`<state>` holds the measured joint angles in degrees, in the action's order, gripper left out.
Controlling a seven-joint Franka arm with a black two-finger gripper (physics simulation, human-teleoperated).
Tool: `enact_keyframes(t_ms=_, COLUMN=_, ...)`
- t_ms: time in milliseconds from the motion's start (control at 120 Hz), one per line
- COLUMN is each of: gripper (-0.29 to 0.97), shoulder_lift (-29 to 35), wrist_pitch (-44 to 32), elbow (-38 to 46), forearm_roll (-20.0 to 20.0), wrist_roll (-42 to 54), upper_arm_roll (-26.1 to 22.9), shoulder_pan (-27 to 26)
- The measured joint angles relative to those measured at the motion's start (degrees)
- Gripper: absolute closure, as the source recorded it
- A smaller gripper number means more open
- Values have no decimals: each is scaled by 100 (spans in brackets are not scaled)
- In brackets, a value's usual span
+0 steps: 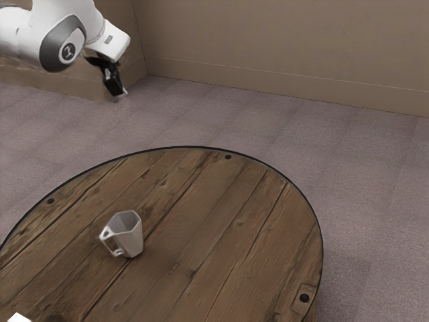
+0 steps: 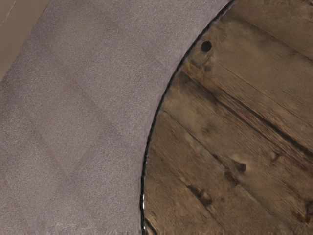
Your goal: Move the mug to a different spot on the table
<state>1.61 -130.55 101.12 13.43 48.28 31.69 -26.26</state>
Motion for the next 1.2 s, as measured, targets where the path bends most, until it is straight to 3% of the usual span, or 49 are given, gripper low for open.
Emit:
enact_keyframes(t_ms=100, gripper=0, shoulder_lift=-153, wrist_pitch=891, elbow=-977, forearm_roll=190, wrist_roll=-358, upper_arm_roll=-54, shoulder_pan=-68)
enact_keyframes(t_ms=358, gripper=0, shoulder_lift=-410, wrist_pitch=1889, elbow=-1152, forearm_roll=338, wrist_roll=-1051, upper_arm_roll=-53, shoulder_pan=-113)
enact_keyframes(t_ms=617, gripper=0, shoulder_lift=-409, wrist_pitch=2170, elbow=-1153, forearm_roll=359, wrist_roll=-1503, upper_arm_roll=-55, shoulder_pan=149)
enact_keyframes(t_ms=1200, gripper=0, shoulder_lift=-410, wrist_pitch=2274, elbow=-1153, forearm_roll=362, wrist_roll=-2027, upper_arm_roll=-57, shoulder_pan=40)
